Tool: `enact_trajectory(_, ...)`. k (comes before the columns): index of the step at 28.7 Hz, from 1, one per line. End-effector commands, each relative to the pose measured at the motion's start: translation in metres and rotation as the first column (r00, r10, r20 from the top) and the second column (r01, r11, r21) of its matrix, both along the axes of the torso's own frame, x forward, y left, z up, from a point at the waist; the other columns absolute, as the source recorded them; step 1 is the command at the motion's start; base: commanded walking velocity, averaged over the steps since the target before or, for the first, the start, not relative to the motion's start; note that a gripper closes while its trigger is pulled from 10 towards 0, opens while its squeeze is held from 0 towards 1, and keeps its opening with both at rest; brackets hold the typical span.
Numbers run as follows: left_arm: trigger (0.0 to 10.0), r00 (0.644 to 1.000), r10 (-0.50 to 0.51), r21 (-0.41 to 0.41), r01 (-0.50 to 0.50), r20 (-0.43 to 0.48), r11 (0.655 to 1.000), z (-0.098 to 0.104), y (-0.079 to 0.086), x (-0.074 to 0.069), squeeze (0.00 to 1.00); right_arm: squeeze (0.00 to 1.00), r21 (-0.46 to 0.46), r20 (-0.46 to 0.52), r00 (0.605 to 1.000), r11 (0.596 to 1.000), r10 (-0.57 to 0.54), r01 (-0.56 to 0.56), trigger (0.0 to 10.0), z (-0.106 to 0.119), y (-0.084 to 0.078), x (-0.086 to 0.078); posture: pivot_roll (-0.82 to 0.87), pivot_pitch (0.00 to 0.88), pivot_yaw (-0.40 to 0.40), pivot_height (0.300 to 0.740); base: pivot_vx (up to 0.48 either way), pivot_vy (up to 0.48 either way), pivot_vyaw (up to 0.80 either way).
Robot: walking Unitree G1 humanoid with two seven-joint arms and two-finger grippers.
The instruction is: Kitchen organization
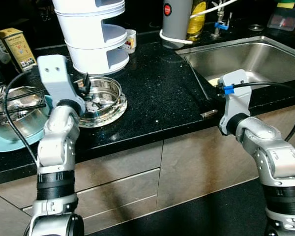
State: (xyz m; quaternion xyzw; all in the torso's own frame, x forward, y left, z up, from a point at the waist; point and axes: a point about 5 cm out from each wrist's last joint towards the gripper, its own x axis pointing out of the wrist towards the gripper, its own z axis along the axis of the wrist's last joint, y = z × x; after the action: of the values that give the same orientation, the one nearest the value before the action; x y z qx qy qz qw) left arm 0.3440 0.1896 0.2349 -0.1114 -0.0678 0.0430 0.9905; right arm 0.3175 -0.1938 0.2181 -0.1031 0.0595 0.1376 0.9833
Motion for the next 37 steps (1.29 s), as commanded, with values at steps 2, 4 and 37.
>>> enact_trajectory(2,10.0,0.998,-0.028,-0.129,0.021,-0.051,0.991,-0.001,-0.005,0.006,0.0,0.0,-0.008,0.008,1.0,1.0,0.015,-0.015,10.0,0.002,0.003,0.0,-0.01,0.013,0.004,0.736,0.0,0.0,0.0)
enact_trajectory(4,10.0,0.997,-0.032,-0.176,0.019,-0.071,0.984,0.005,-0.009,0.009,0.0,0.0,-0.009,0.008,1.0,1.0,0.015,-0.015,10.0,0.002,0.003,0.0,0.0,0.013,0.003,0.736,0.0,0.0,0.0)
enact_trajectory(37,10.0,0.9,0.203,-0.43,-0.371,-0.387,0.823,0.007,-0.002,0.006,0.0,0.0,-0.019,-0.002,1.0,1.0,0.015,-0.015,10.0,0.001,0.0,0.002,0.0,0.016,0.006,0.736,0.0,0.0,0.0)
